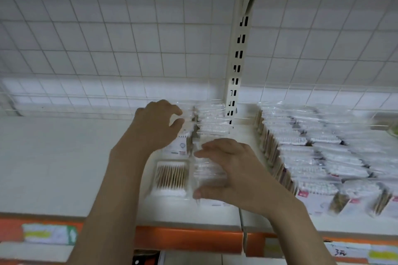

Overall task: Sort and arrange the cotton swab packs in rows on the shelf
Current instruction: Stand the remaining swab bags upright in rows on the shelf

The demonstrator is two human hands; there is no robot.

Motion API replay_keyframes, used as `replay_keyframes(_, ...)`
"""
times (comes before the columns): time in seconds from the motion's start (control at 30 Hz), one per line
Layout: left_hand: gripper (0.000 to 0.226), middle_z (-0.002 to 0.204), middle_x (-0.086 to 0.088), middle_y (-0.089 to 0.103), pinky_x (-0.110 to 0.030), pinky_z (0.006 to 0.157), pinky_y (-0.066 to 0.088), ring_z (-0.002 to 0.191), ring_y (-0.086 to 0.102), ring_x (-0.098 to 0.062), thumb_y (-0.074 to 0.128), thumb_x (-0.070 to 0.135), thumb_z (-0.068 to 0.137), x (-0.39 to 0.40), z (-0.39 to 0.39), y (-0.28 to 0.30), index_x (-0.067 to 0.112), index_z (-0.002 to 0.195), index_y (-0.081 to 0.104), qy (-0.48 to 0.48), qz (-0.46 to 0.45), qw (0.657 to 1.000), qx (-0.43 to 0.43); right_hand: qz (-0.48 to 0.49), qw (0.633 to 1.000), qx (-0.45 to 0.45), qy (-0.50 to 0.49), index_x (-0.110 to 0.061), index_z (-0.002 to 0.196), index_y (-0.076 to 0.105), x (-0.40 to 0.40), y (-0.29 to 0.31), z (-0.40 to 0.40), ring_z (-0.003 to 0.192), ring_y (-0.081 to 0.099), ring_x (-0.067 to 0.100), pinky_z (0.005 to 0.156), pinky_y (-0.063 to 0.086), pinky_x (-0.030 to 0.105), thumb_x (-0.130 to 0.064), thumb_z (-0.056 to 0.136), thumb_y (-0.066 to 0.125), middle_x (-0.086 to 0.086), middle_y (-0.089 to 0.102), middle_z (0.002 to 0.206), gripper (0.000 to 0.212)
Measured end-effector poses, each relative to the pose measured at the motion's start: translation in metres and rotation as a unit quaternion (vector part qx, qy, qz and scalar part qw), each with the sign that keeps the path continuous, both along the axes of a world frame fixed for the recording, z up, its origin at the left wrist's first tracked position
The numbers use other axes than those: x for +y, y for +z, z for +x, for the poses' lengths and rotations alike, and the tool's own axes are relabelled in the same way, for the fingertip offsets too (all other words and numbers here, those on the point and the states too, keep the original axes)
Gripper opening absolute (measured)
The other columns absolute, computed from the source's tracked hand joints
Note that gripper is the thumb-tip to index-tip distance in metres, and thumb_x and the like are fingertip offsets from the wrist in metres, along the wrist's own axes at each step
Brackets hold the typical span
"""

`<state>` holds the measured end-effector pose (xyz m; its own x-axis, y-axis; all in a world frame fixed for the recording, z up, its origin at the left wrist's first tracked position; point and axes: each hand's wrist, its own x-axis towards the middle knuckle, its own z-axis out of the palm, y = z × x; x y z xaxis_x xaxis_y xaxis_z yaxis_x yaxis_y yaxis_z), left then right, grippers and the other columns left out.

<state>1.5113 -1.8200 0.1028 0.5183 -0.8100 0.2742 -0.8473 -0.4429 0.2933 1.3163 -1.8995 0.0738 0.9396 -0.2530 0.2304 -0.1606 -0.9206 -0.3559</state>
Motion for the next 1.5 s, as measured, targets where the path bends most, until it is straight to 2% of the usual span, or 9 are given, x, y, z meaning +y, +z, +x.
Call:
replay_keyframes(0.1, 0.029, 0.126, 0.005, 0.053, -0.04, 0.103, 0.031, 0.121, 0.045, -0.018, 0.049, 0.036, 0.091, 0.034, -0.015, -0.014, 0.027, 0.117, 0.058, 0.023, 0.014, 0.999, 0.028, -0.044, 0.999, 0.026, 0.005, -0.044, 0.134, 0.039, -0.006, -0.013, 0.0, 0.132, 0.017, -0.001, 0.099, 0.005, 0.014, -0.059, 0.075, 0.063, -0.022, 0.033, 0.141, 0.066)
replay_keyframes(0.33, 0.037, 0.12, 0.012, 0.052, -0.038, 0.1, 0.037, 0.115, 0.049, -0.013, 0.066, 0.042, 0.079, 0.072, -0.033, -0.051, 0.031, 0.114, 0.059, 0.029, 0.074, 0.99, 0.116, -0.028, 1.0, 0.012, -0.004, -0.042, 0.133, 0.041, -0.014, -0.022, 0.01, 0.135, 0.02, 0.004, 0.101, 0.007, 0.016, -0.047, 0.078, 0.066, -0.023, 0.036, 0.14, 0.06)
replay_keyframes(0.5, 0.062, 0.142, 0.015, 0.032, -0.035, 0.106, 0.03, 0.129, 0.036, -0.011, 0.067, 0.05, 0.074, 0.074, -0.03, -0.065, 0.036, 0.131, 0.047, 0.005, 0.125, 0.985, 0.119, -0.023, 1.0, 0.02, -0.006, -0.044, 0.137, 0.034, -0.016, -0.022, 0.009, 0.138, 0.014, 0.004, 0.104, 0.002, 0.017, -0.052, 0.076, 0.066, -0.023, 0.033, 0.142, 0.07)
replay_keyframes(0.63, 0.065, 0.144, 0.017, 0.031, -0.028, 0.107, 0.03, 0.129, 0.037, -0.009, 0.071, 0.042, 0.074, 0.072, -0.02, -0.07, 0.034, 0.134, 0.046, -0.042, 0.11, 0.982, 0.145, 0.005, 1.0, 0.007, -0.021, -0.04, 0.136, 0.038, -0.008, -0.013, 0.011, 0.14, 0.018, 0.007, 0.116, 0.013, 0.031, -0.06, 0.074, 0.062, -0.021, 0.036, 0.142, 0.069)
replay_keyframes(0.73, 0.072, 0.143, 0.019, 0.026, -0.016, 0.101, 0.027, 0.128, 0.035, -0.004, 0.076, 0.038, 0.071, 0.073, -0.01, -0.074, 0.031, 0.136, 0.045, -0.083, 0.108, 0.974, 0.179, 0.019, 0.998, -0.033, -0.05, -0.028, 0.129, 0.052, 0.001, -0.001, 0.015, 0.132, 0.033, 0.01, 0.111, 0.018, 0.02, -0.064, 0.075, 0.05, -0.012, 0.05, 0.134, 0.065)
replay_keyframes(1.07, 0.055, 0.144, 0.011, 0.026, -0.019, 0.097, 0.029, 0.124, 0.039, -0.012, 0.056, 0.03, 0.087, 0.07, 0.008, -0.079, 0.026, 0.139, 0.039, -0.169, 0.097, 0.973, 0.125, 0.023, 0.985, -0.063, -0.156, -0.02, 0.122, 0.059, 0.031, 0.014, 0.042, 0.118, 0.047, 0.009, 0.098, 0.032, 0.018, -0.028, 0.091, 0.055, -0.006, 0.059, 0.121, 0.032)
replay_keyframes(1.23, 0.027, 0.097, 0.004, 0.058, -0.026, 0.076, 0.045, 0.089, 0.056, -0.017, 0.055, 0.034, 0.087, 0.067, 0.016, -0.063, 0.017, 0.109, 0.058, -0.188, 0.071, 0.97, 0.138, 0.015, 0.981, -0.039, -0.191, -0.02, 0.119, 0.061, 0.029, 0.021, 0.049, 0.118, 0.048, 0.012, 0.094, 0.033, 0.018, -0.019, 0.093, 0.051, -0.006, 0.062, 0.119, 0.028)
replay_keyframes(1.37, 0.028, 0.095, 0.002, 0.057, -0.024, 0.062, 0.041, 0.078, 0.054, -0.014, 0.051, 0.037, 0.09, 0.059, 0.023, -0.053, 0.023, 0.115, 0.052, -0.163, 0.034, 0.974, 0.155, 0.005, 0.979, -0.022, -0.204, -0.018, 0.121, 0.061, 0.02, 0.03, 0.062, 0.119, 0.049, 0.016, 0.096, 0.035, 0.022, -0.016, 0.094, 0.049, -0.003, 0.062, 0.122, 0.029)
replay_keyframes(1.5, 0.034, 0.097, -0.005, 0.062, -0.034, 0.078, 0.045, 0.09, 0.056, -0.023, 0.045, 0.037, 0.095, 0.042, 0.03, -0.048, 0.015, 0.119, 0.053, -0.138, 0.009, 0.984, 0.116, -0.014, 0.981, 0.012, -0.192, -0.015, 0.121, 0.06, 0.008, 0.035, 0.081, 0.118, 0.049, 0.021, 0.099, 0.036, 0.032, -0.014, 0.095, 0.045, 0.0, 0.061, 0.124, 0.03)
